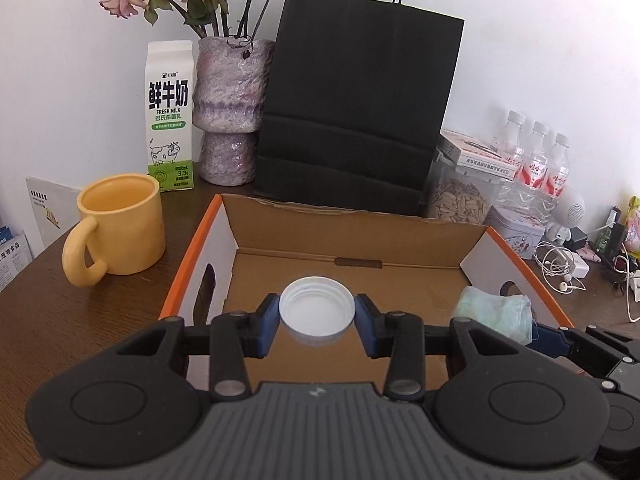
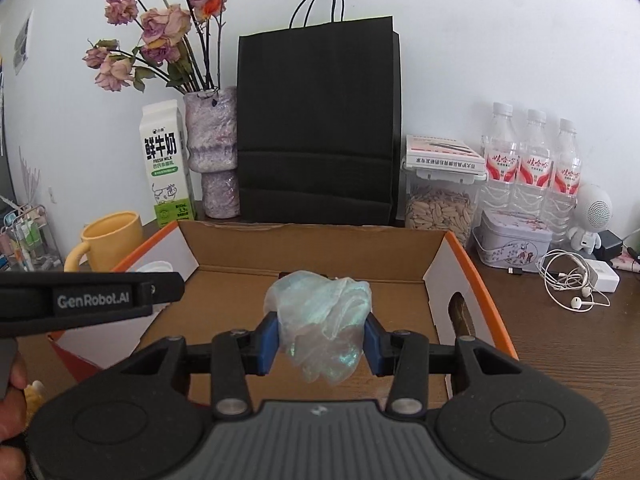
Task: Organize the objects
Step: 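Carry the cap and bag into the cardboard box and open both tools, then grasp the white cloth with the left tool while the right tool moves toward the cap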
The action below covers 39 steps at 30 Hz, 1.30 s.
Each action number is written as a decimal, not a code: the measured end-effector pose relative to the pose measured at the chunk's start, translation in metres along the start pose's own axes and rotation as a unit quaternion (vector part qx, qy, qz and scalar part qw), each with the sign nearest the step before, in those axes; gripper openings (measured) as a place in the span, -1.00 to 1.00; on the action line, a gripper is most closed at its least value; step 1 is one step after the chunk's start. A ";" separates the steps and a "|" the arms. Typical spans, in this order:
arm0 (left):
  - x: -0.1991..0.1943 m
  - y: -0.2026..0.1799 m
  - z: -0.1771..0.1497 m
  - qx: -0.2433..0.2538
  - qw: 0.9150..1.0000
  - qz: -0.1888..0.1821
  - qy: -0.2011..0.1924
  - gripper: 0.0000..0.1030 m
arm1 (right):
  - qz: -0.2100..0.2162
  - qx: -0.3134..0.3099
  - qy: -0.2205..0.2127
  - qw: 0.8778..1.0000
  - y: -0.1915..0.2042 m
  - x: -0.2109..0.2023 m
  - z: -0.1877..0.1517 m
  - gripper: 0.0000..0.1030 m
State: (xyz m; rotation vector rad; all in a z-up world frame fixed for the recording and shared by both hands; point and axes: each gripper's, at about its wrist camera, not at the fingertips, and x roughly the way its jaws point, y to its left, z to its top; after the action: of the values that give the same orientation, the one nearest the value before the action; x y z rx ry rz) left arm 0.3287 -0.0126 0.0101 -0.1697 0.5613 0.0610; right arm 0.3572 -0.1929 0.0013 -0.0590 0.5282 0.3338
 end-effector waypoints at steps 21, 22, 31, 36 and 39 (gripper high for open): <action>-0.059 -0.001 -0.004 0.001 0.997 -0.012 -0.079 1.00 | -0.024 -0.011 -0.052 0.998 0.005 -0.044 -0.002 1.00; -0.065 -0.001 -0.006 0.003 0.997 -0.014 -0.082 1.00 | -0.022 -0.013 -0.054 0.998 0.006 -0.049 -0.004 1.00; -0.125 0.014 -0.039 0.021 0.994 -0.030 -0.102 1.00 | -0.009 -0.026 -0.081 0.996 0.015 -0.123 -0.035 1.00; -0.154 0.026 -0.058 0.030 0.994 -0.039 -0.098 1.00 | -0.010 -0.032 -0.096 0.995 0.022 -0.166 -0.058 1.00; -0.168 0.032 -0.070 0.035 0.995 -0.035 -0.092 1.00 | -0.007 -0.026 -0.090 0.996 0.024 -0.183 -0.074 1.00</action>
State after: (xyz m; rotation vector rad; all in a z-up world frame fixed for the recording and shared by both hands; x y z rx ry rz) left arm 0.1468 0.0050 0.0370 -0.1145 0.3724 -0.0116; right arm 0.1652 -0.2351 0.0300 -0.0822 0.3400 0.3349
